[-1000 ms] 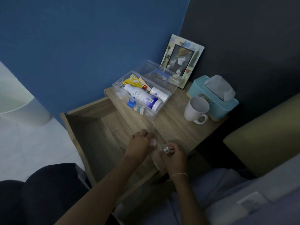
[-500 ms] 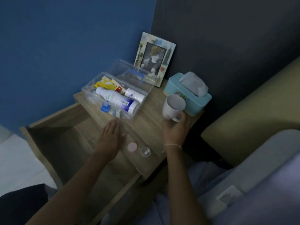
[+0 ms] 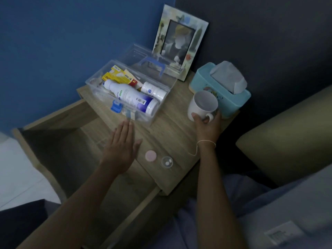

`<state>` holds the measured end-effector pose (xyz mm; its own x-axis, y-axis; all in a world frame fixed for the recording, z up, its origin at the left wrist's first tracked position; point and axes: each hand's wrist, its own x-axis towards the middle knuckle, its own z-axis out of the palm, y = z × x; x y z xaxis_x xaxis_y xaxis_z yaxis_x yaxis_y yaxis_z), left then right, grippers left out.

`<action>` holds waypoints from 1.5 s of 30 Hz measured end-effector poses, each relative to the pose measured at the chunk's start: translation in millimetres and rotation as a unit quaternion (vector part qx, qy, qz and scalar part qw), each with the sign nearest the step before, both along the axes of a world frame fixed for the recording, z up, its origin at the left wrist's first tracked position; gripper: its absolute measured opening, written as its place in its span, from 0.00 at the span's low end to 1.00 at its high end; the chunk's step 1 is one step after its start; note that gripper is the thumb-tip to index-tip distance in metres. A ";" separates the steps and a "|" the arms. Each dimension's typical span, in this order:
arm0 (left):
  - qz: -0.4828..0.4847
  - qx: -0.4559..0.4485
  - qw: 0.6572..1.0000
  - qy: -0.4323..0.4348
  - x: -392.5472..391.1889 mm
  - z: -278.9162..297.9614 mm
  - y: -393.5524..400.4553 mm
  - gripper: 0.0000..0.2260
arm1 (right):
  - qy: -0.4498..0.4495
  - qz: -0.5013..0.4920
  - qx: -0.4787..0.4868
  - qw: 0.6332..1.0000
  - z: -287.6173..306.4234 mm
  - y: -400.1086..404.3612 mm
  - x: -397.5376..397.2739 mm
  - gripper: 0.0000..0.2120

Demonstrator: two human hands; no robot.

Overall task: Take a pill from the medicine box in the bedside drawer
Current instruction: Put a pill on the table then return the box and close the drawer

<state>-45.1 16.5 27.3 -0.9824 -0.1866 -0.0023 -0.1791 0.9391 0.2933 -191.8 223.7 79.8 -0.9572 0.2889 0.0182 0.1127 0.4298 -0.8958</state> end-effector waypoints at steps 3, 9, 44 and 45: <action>-0.002 0.005 1.000 0.006 -0.4 0.6 0.5 0.35 | -0.021 -0.001 -0.010 1.000 -0.1 2.3 -3.8 0.32; 0.010 -0.008 1.000 -0.011 -1.6 1.8 1.9 0.34 | -0.004 -0.012 -0.058 0.998 4.9 -1.9 20.9 0.29; 0.012 0.021 0.998 -0.066 5.7 20.8 5.5 0.26 | -0.004 0.069 0.030 0.997 -7.5 -7.3 123.8 0.29; 0.008 0.020 0.997 -0.073 9.5 21.7 6.2 0.26 | -0.005 0.071 0.036 0.997 -5.7 -6.5 123.3 0.29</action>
